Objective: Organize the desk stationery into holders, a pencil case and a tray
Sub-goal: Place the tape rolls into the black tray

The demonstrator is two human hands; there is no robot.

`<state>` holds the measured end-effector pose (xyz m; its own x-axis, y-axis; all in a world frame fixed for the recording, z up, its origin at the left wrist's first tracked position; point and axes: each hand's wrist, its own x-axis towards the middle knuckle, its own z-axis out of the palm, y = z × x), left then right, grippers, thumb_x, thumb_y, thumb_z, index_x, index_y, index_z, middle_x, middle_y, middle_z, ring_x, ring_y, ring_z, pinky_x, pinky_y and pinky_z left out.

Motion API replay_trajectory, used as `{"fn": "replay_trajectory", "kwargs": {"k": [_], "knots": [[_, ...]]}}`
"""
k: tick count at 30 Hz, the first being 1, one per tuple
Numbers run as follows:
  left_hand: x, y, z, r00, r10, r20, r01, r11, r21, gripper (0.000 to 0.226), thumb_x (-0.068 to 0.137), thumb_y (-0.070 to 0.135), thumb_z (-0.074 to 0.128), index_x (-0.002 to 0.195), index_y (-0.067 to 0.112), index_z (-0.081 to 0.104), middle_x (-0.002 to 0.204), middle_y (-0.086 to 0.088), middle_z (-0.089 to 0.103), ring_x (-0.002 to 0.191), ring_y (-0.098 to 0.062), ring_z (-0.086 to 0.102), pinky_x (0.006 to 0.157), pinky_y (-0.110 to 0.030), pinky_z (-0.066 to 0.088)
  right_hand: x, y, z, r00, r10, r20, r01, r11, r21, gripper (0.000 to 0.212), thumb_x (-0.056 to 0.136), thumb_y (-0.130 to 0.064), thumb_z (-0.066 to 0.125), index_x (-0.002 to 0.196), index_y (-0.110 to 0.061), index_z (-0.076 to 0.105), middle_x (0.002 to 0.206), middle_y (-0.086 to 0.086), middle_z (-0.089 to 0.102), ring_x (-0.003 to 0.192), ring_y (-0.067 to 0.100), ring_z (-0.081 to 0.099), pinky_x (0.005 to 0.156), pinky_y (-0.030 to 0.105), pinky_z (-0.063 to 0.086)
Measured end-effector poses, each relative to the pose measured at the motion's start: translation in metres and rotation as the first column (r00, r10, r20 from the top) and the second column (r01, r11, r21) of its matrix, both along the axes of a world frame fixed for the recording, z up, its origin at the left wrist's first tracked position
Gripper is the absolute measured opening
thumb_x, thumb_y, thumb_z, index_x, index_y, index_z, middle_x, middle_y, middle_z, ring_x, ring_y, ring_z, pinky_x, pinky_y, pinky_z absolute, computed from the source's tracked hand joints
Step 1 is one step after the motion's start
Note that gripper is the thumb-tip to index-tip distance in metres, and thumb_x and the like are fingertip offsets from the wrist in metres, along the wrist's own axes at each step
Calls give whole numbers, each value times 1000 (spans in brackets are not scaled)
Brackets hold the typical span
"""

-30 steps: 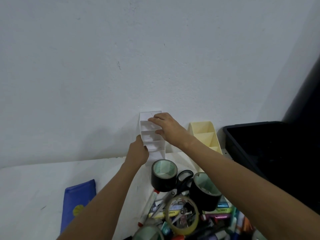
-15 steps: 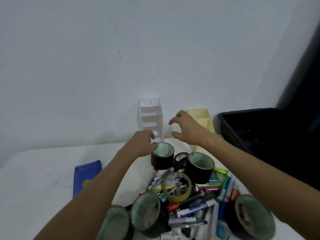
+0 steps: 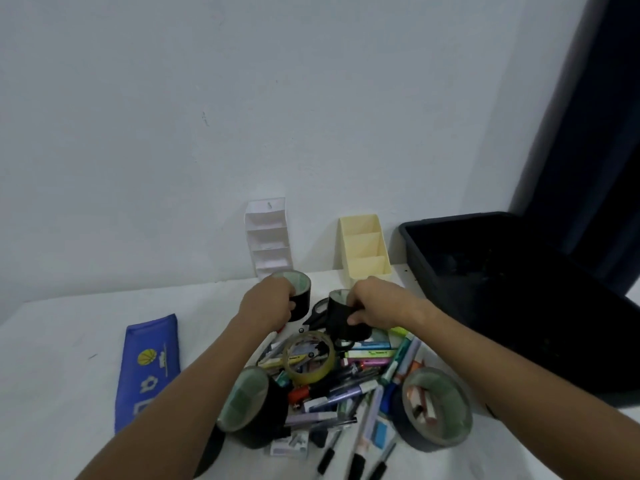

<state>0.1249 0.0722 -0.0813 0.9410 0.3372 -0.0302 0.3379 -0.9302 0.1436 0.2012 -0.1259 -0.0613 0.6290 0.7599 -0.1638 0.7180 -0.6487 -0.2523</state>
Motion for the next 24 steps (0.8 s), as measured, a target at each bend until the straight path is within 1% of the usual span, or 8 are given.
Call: {"fn": "replay_trajectory", "kwargs": {"k": [4,8,12,16,18,20,22,24], "knots": [[8,-24,31,990,21,140,-15,999,-41,24,89,22,57,108,10,66,108,-13,64,93,-28,61,72,-28,41,20,-16,22,999,-27,30,22,988,154,15,86,-26,66,95,-13,68,90,6,67,83,24,62,75,38,54],[32,-73,73,962,-16,272,18,1000,-7,20,90,20,56,103,10,68,97,-13,66,90,-29,61,74,-33,49,49,-60,53,988,-79,134,44,968,246,16,85,-25,66,99,-17,67,96,6,68,90,24,63,78,39,53],[75,-140,90,950,-49,307,55,998,-12,18,93,21,52,101,12,65,96,-10,64,83,-23,55,67,-29,41,82,-128,68,964,-204,171,150,947,285,27,85,-22,67,112,-17,66,106,7,68,97,26,63,84,38,52],[120,-215,82,942,-96,320,123,990,-68,18,92,18,53,101,9,66,97,-8,66,81,-19,55,65,-25,37,116,-198,60,938,-313,151,256,916,308,36,85,-15,67,121,-17,63,113,7,67,98,23,64,85,35,54],[139,-244,71,943,-96,319,129,988,-86,17,91,17,54,101,10,65,99,-8,65,83,-19,57,65,-25,37,129,-223,50,928,-345,142,293,909,295,38,86,-12,66,123,-17,62,115,5,66,99,18,65,86,30,52],[155,-266,61,945,-79,316,117,988,-104,20,90,16,55,107,12,65,96,-6,64,84,-19,58,66,-24,36,140,-241,37,921,-369,121,325,903,281,40,85,-9,65,124,-18,62,116,4,66,100,15,65,85,25,50],[172,-281,47,949,-46,312,98,983,-153,26,89,13,56,113,12,64,90,-2,63,82,-18,57,69,-23,37,151,-252,23,918,-378,119,341,906,250,40,85,-10,65,124,-18,62,120,7,64,105,20,63,89,29,51],[185,-292,30,962,-8,274,56,984,-168,26,87,14,56,112,9,63,100,-6,65,89,-22,60,71,-26,42,161,-259,10,916,-381,125,350,912,212,38,85,-12,64,123,-18,63,121,10,63,107,26,62,92,35,51]]}}
